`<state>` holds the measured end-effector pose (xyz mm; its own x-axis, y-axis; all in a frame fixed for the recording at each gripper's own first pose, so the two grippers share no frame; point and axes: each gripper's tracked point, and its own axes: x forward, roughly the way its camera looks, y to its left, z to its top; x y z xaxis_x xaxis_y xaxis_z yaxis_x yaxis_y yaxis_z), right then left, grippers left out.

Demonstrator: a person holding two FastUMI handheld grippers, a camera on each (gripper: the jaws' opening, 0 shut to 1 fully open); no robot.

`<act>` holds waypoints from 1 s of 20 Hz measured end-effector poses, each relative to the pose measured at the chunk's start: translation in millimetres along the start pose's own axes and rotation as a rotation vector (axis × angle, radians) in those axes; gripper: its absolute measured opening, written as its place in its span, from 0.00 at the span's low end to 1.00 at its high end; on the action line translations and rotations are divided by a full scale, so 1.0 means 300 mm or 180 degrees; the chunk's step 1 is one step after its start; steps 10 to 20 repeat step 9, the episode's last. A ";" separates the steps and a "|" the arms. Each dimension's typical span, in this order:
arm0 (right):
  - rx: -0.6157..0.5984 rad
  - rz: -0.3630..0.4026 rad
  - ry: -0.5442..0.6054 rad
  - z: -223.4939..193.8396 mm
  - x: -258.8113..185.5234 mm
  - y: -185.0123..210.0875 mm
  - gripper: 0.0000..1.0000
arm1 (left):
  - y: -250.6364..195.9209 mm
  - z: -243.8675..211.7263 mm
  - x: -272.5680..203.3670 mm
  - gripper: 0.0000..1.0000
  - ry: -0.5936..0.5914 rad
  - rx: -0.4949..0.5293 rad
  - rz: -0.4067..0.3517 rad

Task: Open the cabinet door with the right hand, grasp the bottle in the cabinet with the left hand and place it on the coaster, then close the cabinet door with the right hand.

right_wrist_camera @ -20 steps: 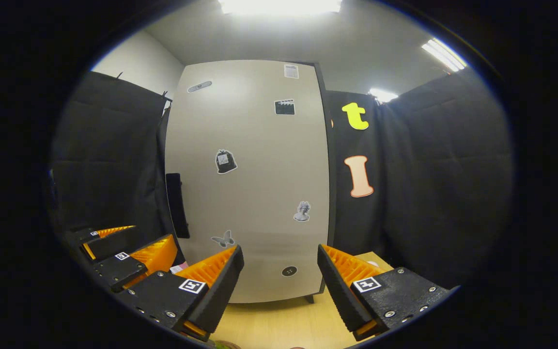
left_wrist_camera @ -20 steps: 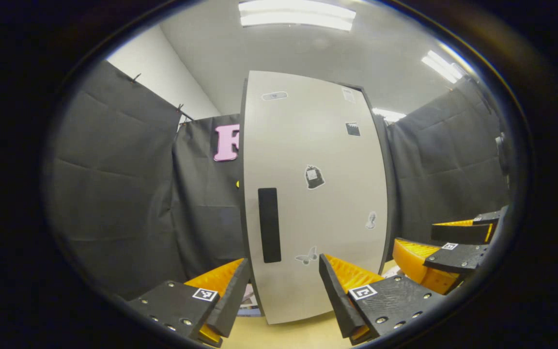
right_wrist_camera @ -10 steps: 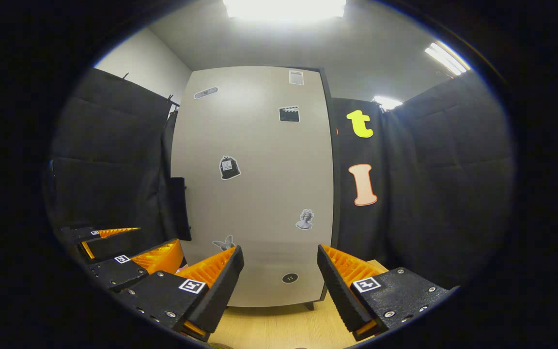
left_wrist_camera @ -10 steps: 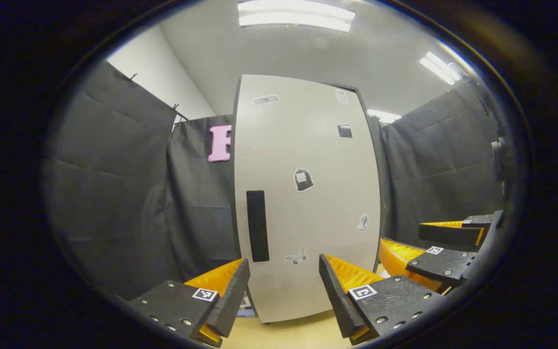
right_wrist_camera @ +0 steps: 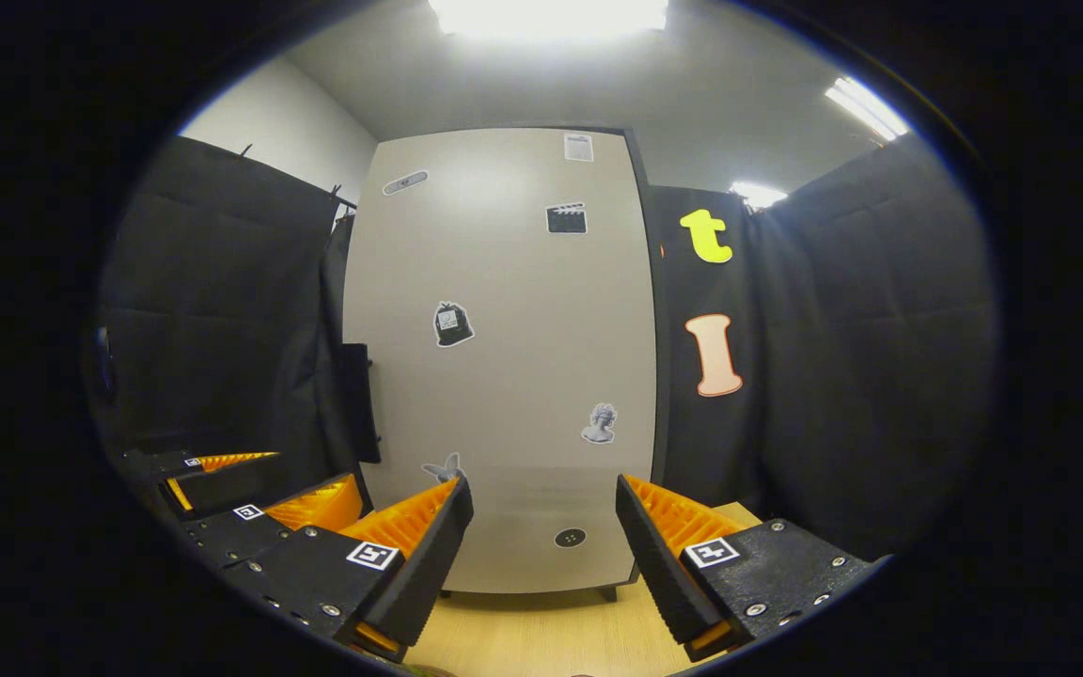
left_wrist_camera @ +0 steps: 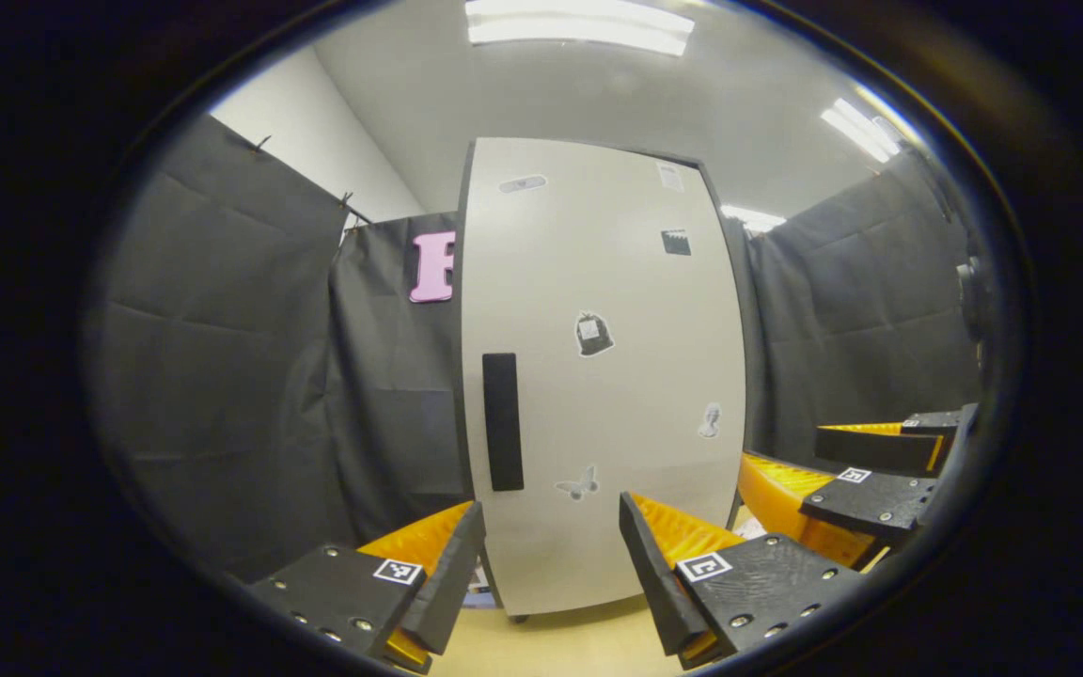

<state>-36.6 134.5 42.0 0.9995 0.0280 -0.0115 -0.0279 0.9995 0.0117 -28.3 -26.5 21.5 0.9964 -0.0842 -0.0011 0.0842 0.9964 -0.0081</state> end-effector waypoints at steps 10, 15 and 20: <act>-0.0017 0.0068 0.0021 0.000 0.016 0.008 0.95 | 0.027 -0.004 0.002 0.82 0.0021 0.0001 0.0057; -0.0017 0.0068 0.0021 0.000 0.016 0.008 0.95 | 0.027 -0.004 0.002 0.82 0.0021 0.0001 0.0057; -0.0017 0.0068 0.0021 0.000 0.016 0.008 0.95 | 0.027 -0.004 0.002 0.82 0.0021 0.0001 0.0057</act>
